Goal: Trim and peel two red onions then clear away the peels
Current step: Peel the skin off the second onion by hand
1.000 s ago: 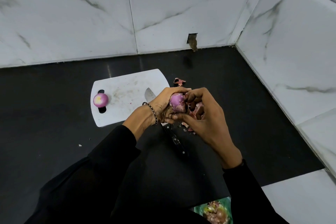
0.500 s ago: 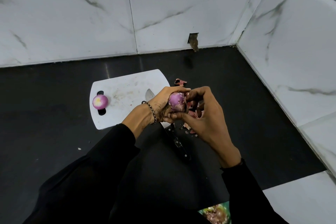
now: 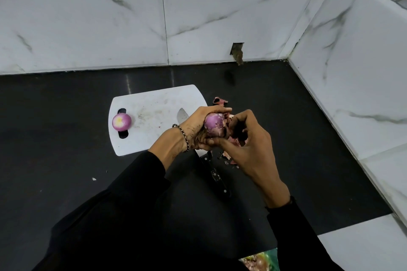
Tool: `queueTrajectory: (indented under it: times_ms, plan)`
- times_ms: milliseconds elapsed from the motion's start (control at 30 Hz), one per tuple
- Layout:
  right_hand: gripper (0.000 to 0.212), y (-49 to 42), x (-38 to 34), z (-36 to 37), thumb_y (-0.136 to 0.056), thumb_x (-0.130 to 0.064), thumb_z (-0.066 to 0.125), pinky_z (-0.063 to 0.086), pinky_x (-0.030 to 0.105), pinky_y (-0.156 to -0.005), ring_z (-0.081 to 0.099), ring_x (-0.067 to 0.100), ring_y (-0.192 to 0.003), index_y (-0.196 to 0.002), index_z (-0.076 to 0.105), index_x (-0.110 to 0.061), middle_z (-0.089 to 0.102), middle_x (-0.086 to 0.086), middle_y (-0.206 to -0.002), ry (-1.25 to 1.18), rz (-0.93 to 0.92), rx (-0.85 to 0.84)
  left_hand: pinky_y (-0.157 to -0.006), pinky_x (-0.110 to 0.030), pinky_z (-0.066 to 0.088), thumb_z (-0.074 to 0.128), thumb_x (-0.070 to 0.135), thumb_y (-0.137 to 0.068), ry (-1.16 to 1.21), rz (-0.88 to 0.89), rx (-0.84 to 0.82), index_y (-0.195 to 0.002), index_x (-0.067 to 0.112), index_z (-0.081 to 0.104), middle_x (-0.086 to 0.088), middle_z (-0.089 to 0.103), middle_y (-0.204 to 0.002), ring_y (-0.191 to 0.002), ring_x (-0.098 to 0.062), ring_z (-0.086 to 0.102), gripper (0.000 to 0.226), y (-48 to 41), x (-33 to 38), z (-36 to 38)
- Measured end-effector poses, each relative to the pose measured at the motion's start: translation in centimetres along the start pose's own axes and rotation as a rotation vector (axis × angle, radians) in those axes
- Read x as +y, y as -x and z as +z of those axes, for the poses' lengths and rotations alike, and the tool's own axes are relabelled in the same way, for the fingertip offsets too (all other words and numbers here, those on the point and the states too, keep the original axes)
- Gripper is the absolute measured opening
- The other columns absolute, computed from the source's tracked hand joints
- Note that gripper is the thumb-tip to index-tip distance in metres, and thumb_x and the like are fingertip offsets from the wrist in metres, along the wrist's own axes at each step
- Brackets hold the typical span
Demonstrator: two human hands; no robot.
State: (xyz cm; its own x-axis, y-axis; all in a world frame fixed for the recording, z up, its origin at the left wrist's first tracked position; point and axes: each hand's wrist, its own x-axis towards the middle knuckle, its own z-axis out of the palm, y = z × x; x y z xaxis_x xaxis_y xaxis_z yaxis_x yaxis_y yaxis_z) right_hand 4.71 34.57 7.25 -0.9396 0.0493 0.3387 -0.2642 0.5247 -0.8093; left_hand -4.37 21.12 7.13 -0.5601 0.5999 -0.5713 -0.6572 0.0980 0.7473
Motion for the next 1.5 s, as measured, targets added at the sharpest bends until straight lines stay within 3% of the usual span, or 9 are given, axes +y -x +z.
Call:
queueTrajectory:
  times_ms: [200, 300, 433, 533, 667, 833, 933, 1267, 1500]
  plan:
    - [0.053, -0.1, 0.1, -0.9, -0.071, -0.033, 0.089, 0.047, 0.012, -0.067, 0.060, 0.003, -0.083, -0.109, 0.053, -0.025, 0.059, -0.015, -0.099, -0.002, 0.077, -0.031, -0.044, -0.016, 0.026, 0.063, 0.053, -0.076, 0.055, 0.039, 0.013, -0.075, 0.010, 0.059, -0.006, 0.052, -0.063, -0.039, -0.012, 0.037, 0.043, -0.2, -0.7, 0.7]
    - [0.035, 0.4, 0.2, -1.1, -0.080, -0.044, 0.078, 0.054, 0.022, -0.067, 0.064, 0.008, -0.082, -0.104, 0.061, -0.025, 0.065, -0.012, -0.095, -0.037, 0.181, 0.022, -0.040, -0.016, 0.036, 0.056, 0.043, -0.091, 0.097, 0.111, 0.097, -0.083, 0.011, 0.060, -0.002, 0.056, -0.058, -0.042, -0.011, 0.047, 0.033, -0.7, -0.9, 1.1]
    - [0.018, 1.1, 0.6, -0.9, -0.090, -0.042, 0.069, 0.061, 0.039, -0.076, 0.070, 0.010, -0.089, -0.104, 0.066, -0.032, 0.070, -0.011, -0.099, -0.114, 0.344, 0.059, -0.051, -0.019, 0.048, 0.063, 0.048, -0.084, 0.146, 0.213, 0.192, -0.099, 0.011, 0.069, -0.004, 0.070, -0.083, -0.064, -0.012, 0.064, 0.040, -1.6, -1.7, 1.1]
    - [0.012, 1.4, 0.6, -0.2, -0.092, -0.040, 0.068, 0.062, 0.042, -0.074, 0.070, 0.010, -0.091, -0.104, 0.067, -0.040, 0.071, -0.013, -0.101, -0.123, 0.377, 0.052, -0.062, -0.024, 0.051, 0.058, 0.043, -0.092, 0.154, 0.250, 0.244, -0.080, 0.013, 0.069, -0.001, 0.070, -0.074, -0.068, -0.013, 0.064, 0.034, -1.7, -1.9, 1.0]
    - [0.021, 1.8, 0.5, 0.2, -0.095, -0.036, 0.066, 0.062, 0.039, -0.076, 0.068, 0.004, -0.095, -0.116, 0.069, -0.034, 0.068, -0.017, -0.104, -0.033, 0.369, 0.056, -0.056, -0.020, 0.051, 0.055, 0.037, -0.096, 0.157, 0.321, 0.297, -0.075, 0.014, 0.068, -0.001, 0.069, -0.071, -0.064, -0.012, 0.065, 0.033, -1.8, -2.1, 0.9]
    - [0.025, 1.8, 0.5, 0.8, -0.095, -0.034, 0.065, 0.059, 0.030, -0.079, 0.066, 0.000, -0.095, -0.118, 0.072, -0.027, 0.069, -0.018, -0.107, 0.064, 0.307, 0.100, -0.088, -0.035, 0.054, 0.055, 0.034, -0.097, 0.100, 0.402, 0.356, -0.069, 0.022, 0.076, 0.005, 0.073, -0.074, -0.080, -0.014, 0.068, 0.037, -2.2, -2.7, 0.5]
    - [0.021, 1.5, 0.7, 0.8, -0.094, -0.027, 0.069, 0.055, 0.019, -0.076, 0.066, -0.001, -0.090, -0.114, 0.074, -0.023, 0.071, -0.016, -0.101, 0.106, 0.298, 0.130, -0.083, -0.028, 0.055, 0.055, 0.034, -0.097, -0.016, 0.464, 0.390, -0.072, 0.023, 0.076, 0.005, 0.074, -0.075, -0.078, -0.008, 0.069, 0.035, -2.2, -2.9, 0.6]
    - [0.021, 0.1, 1.7, 0.6, -0.092, -0.045, 0.059, 0.057, 0.041, -0.073, 0.063, 0.008, -0.078, -0.103, 0.054, -0.028, 0.059, -0.011, -0.097, 0.343, 0.459, -0.017, -0.079, -0.025, 0.055, 0.057, 0.041, -0.095, -0.096, 0.428, 0.339, -0.084, 0.019, 0.076, -0.001, 0.075, -0.083, -0.084, -0.017, 0.070, 0.031, -2.7, -3.2, 0.8]
    - [0.014, 0.4, 2.2, -0.6, -0.093, -0.024, 0.068, 0.051, 0.011, -0.066, 0.062, -0.001, -0.081, -0.106, 0.064, -0.022, 0.064, -0.012, -0.098, 0.179, 0.414, 0.059, -0.045, -0.020, 0.050, 0.054, 0.036, -0.097, 0.223, 0.305, 0.360, -0.082, 0.010, 0.065, -0.005, 0.069, -0.064, -0.052, -0.013, 0.065, 0.032, -3.0, -2.3, 0.8]
